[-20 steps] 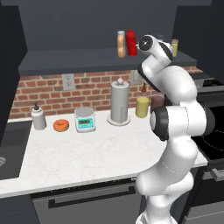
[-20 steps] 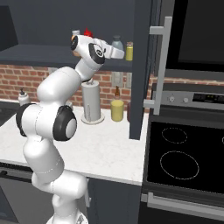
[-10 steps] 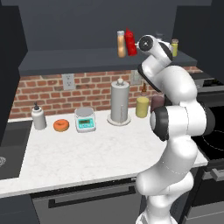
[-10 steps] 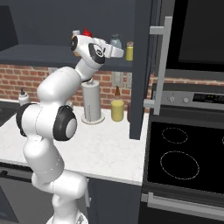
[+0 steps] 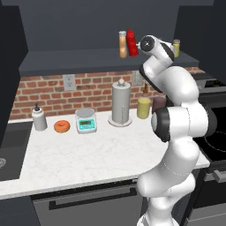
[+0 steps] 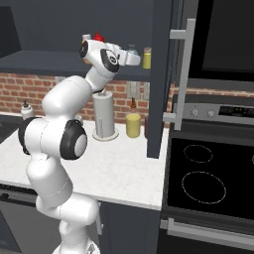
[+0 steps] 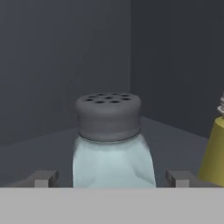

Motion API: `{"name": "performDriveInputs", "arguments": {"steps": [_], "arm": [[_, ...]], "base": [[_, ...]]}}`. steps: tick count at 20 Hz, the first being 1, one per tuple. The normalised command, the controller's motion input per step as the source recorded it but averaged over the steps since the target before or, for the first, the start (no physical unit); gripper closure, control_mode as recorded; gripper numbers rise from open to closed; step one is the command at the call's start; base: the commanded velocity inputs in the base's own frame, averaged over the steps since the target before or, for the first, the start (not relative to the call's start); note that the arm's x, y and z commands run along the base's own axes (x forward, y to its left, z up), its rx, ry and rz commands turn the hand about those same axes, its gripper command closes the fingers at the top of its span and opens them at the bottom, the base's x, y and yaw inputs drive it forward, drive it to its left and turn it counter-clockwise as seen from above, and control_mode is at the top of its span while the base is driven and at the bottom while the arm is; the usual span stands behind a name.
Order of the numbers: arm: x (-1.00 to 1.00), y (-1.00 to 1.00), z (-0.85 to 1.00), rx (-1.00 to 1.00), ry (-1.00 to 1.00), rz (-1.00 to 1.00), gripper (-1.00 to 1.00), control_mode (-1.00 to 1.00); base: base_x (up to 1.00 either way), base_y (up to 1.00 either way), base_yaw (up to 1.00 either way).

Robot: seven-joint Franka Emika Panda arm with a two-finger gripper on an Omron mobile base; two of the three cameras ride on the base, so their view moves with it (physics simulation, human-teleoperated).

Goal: Put the shaker and condiment bottle from the counter next to their counterparts in the cabinet.

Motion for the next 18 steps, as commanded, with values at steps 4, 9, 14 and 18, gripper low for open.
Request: {"name": "performDriveInputs", "arguments": {"steps": [4,9,14,18], "arm": [[-0.10,-0.15,0.00,0.00,0.00,0.00,-1.00,-1.00],[-0.55,-0.03,0.00,0.00,0.00,0.00,-1.00,-1.00],[-0.80,0.00,0.00,0.00,-0.02,0.00,-1.00,-1.00],[-0.97,0.00,0.00,0.00,-0.04,0.00,-1.00,-1.00]], "base": [[0.00,0.00,0.00],[0.00,0.00,0.00],[0.00,0.00,0.00],[0.00,0.00,0.00]]}}
